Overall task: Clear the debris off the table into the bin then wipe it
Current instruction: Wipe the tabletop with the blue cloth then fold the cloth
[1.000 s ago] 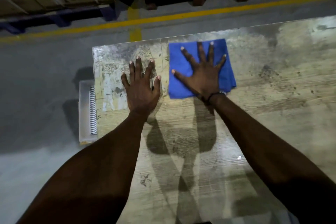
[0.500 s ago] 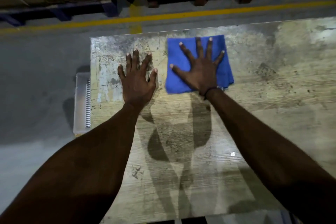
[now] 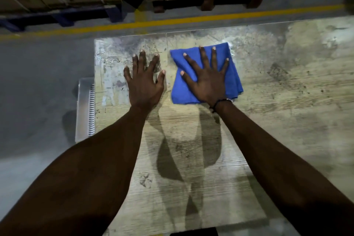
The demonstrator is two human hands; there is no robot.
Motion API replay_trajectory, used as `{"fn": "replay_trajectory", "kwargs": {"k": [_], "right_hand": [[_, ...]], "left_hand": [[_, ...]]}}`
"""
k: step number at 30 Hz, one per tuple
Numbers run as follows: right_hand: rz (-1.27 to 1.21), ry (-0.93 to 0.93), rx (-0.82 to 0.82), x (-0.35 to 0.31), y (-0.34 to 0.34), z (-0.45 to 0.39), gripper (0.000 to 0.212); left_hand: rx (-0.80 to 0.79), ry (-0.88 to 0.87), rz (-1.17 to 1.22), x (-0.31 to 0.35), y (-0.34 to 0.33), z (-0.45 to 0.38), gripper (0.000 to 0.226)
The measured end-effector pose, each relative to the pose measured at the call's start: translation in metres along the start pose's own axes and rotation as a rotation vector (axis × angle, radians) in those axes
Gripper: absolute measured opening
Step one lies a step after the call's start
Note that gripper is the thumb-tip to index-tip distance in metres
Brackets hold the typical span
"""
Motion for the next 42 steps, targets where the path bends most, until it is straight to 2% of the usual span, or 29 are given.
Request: {"fn": "replay_trajectory", "kwargs": {"k": [2, 5, 10, 14, 18, 20, 23, 26, 29, 33, 35, 39, 42], "right_hand": [[0.027, 0.083, 0.006, -0.012, 0.000, 0.036, 0.069], [0.001, 0.086, 0.012, 0.002, 0.001, 0.082, 0.069], [-0.002, -0.021, 0.022, 0.031, 0.001, 0.032, 0.063], [-0.034, -0.115, 0.062, 0.012, -0.011, 0.011, 0.061], [0.005, 0.086, 0.065, -0.018, -0.007, 0.089, 0.065], [0.014, 0.083, 0.036, -0.008, -0.005, 0.130, 0.065], [-0.016, -0.012, -0.006, 0.027, 0.003, 0.136, 0.063], [-0.048, -0.120, -0.013, 0.041, 0.010, 0.106, 0.064], [-0.064, -0.174, 0.006, 0.017, 0.001, 0.109, 0.065], [0.013, 0.018, 0.052, -0.024, 0.002, 0.202, 0.067], [0.030, 0.021, 0.040, -0.015, 0.005, 0.253, 0.068], [0.048, -0.146, 0.023, 0.044, 0.012, 0.259, 0.070], [-0.015, -0.285, -0.026, 0.050, 0.014, 0.226, 0.071]], "left_hand": [[-0.007, -0.011, 0.001, 0.000, 0.000, 0.001, 0.061], [0.000, -0.024, 0.006, -0.001, 0.001, 0.003, 0.059], [0.008, -0.033, 0.002, 0.000, 0.001, 0.002, 0.060], [0.016, -0.035, -0.027, -0.002, 0.000, 0.001, 0.061], [-0.005, -0.050, 0.002, -0.001, 0.002, 0.004, 0.061], [-0.006, -0.057, 0.000, -0.002, 0.004, 0.006, 0.061], [-0.007, -0.071, 0.036, -0.002, 0.007, 0.017, 0.059], [-0.003, -0.080, 0.035, -0.003, 0.004, 0.049, 0.058], [0.011, -0.080, -0.003, -0.004, 0.002, 0.093, 0.062], [0.032, -0.082, -0.042, 0.001, -0.002, 0.149, 0.060], [0.034, -0.075, -0.056, 0.006, -0.004, 0.180, 0.059], [0.023, -0.064, -0.069, 0.021, -0.009, 0.238, 0.059], [0.033, -0.057, -0.072, 0.030, -0.012, 0.263, 0.059]]}}
Point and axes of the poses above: each hand's wrist, its own z-axis away from the middle knuckle, its own y-axis out of the back of the hand, x = y × z, the point moved 1 cm from there along -z, towards the middle knuckle, and after that the axes turned 6 degrees about z, right-handed, at the moved point
